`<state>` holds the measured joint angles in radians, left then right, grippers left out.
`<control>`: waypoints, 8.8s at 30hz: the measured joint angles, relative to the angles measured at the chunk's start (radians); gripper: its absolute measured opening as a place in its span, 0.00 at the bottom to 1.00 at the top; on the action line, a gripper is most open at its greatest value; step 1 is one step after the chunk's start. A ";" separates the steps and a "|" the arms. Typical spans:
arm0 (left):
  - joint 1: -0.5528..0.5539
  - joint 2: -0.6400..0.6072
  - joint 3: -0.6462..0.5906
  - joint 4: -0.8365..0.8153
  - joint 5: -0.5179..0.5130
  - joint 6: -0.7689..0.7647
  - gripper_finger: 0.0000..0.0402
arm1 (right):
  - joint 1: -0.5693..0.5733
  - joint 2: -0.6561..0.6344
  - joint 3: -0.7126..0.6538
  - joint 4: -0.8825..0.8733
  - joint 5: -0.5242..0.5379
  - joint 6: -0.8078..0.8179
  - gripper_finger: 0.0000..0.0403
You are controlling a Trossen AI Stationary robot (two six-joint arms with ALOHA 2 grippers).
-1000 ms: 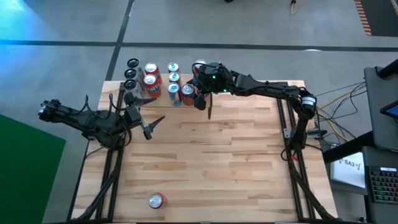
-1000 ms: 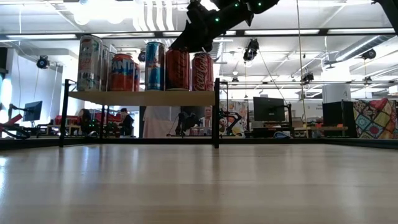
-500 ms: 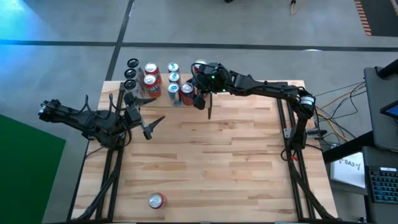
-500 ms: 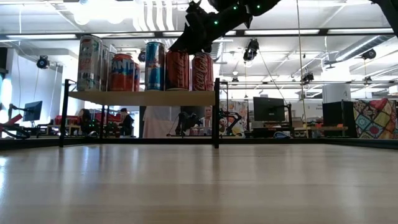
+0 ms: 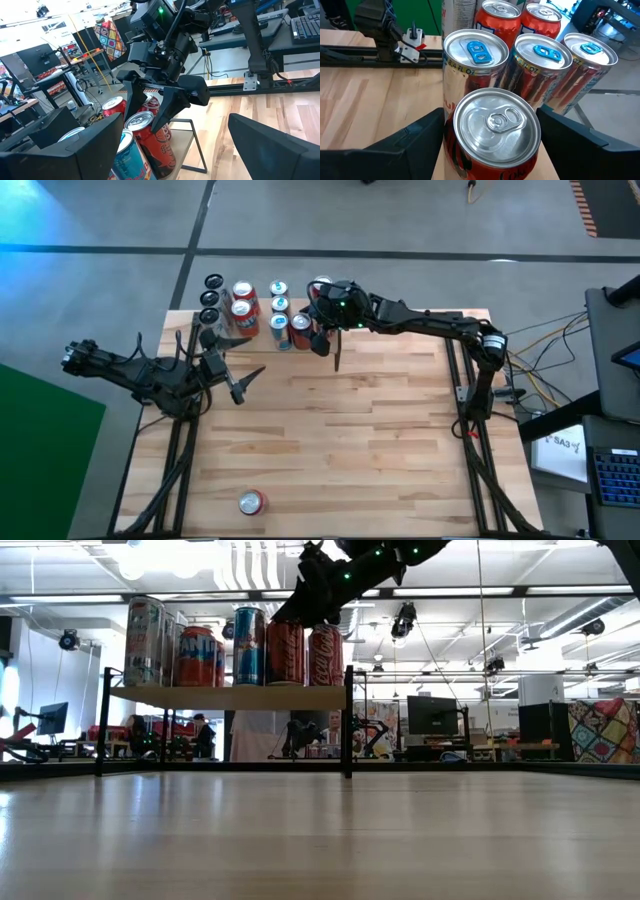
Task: Place canned beverage on shelf
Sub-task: Adjust the red black soda cans on the shelf, then adjust the red black soda can on the shelf
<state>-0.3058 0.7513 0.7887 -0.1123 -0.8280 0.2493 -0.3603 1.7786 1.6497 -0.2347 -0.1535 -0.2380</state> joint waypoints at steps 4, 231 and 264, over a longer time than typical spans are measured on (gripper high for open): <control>0.000 0.000 0.000 0.001 0.000 0.000 0.86 | 0.000 0.000 0.000 -0.002 0.000 0.002 0.74; 0.412 0.111 0.277 -0.225 0.419 0.237 0.00 | -0.381 0.172 0.403 -0.447 -0.363 0.337 0.02; 0.412 0.111 0.277 -0.243 0.420 0.240 0.00 | -0.391 0.169 0.451 -0.580 -0.351 0.431 0.02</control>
<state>0.1062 0.8627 1.0653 -0.3550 -0.4084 0.4892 -0.7516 1.9476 2.1006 -0.8150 -0.5041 0.1932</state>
